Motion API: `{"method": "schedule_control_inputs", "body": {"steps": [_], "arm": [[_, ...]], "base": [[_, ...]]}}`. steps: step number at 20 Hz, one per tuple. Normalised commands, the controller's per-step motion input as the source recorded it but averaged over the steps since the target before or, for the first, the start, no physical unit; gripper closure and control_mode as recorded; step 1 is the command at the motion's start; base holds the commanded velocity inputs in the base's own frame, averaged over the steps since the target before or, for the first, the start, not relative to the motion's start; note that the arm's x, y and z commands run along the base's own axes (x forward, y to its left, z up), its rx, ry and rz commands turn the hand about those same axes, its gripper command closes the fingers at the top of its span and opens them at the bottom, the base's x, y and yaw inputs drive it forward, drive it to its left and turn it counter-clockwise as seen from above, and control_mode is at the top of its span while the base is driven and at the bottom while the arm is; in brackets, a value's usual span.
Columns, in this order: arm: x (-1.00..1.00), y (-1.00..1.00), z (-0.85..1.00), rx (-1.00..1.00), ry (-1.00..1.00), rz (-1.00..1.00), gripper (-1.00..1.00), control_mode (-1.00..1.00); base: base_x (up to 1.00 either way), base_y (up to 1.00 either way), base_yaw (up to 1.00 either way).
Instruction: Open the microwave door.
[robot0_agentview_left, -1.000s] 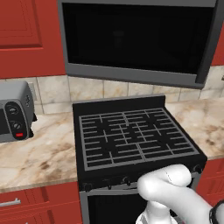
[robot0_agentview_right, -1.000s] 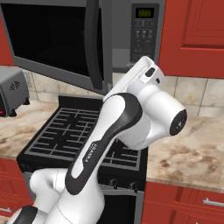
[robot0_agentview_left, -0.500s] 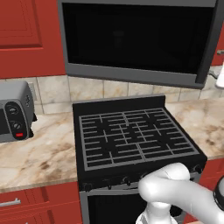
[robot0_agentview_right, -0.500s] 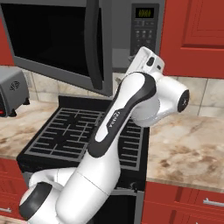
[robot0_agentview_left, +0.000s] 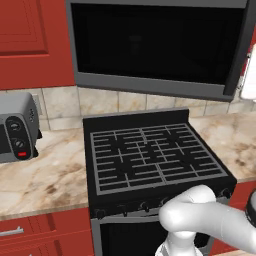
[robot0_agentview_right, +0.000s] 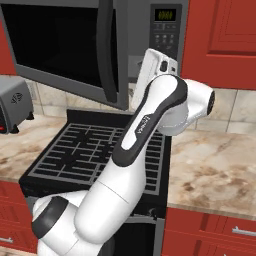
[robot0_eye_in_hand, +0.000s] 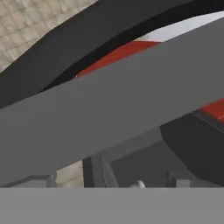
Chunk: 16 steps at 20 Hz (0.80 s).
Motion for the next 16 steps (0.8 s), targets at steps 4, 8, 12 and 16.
{"method": "schedule_control_inputs", "body": {"steps": [4, 8, 12, 16], "arm": [[0.00, 0.79, 0.13, -0.10, -0.08, 0.16, -1.00, -1.00], [-0.18, 0.82, 0.19, -0.06, -0.13, 0.20, -1.00, -1.00], [-0.61, 0.88, 0.13, -0.01, -0.22, 0.30, -1.00, -1.00], [-0.45, 0.84, 0.01, 0.00, -0.22, 0.39, -1.00, -1.00]], "base": [[0.00, 0.00, 0.00], [0.00, 0.00, 0.00], [0.00, 0.00, 0.00], [0.00, 0.00, 0.00]]}}
